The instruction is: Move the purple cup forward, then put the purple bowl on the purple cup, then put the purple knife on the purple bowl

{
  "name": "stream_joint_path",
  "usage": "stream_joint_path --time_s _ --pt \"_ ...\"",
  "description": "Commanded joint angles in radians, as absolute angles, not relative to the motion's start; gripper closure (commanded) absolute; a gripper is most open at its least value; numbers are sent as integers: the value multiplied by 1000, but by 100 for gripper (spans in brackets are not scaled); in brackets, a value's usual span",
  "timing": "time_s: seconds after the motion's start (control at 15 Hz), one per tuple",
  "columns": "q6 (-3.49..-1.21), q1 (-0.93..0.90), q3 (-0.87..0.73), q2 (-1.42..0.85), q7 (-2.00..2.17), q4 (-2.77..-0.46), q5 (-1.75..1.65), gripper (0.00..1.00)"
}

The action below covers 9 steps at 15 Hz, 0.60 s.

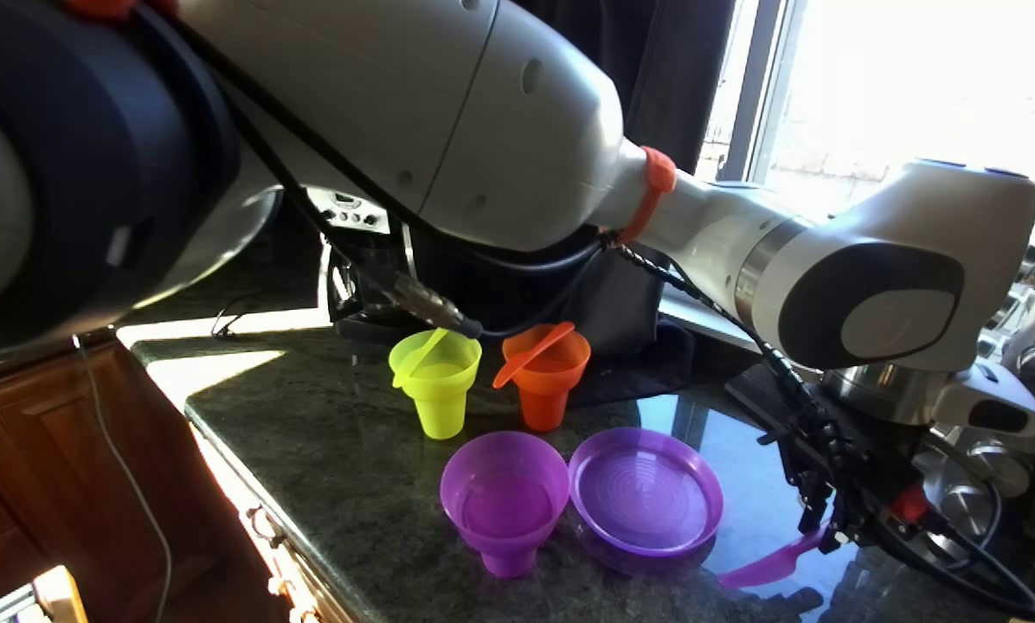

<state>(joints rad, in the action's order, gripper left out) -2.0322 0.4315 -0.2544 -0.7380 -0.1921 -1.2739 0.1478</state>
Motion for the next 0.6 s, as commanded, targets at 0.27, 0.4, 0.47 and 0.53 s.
stream_joint_path --time_s 0.27,0.4,0.47,0.53 --pt "-1969 422 -241 -427 -294 -1607 169 95" --pt "-1970 433 -220 -351 -301 -1680 165 95" --pt "-1971 429 -219 -313 -308 -1717 168 95" --pt "-1976 423 -219 -274 -312 -1758 169 95"
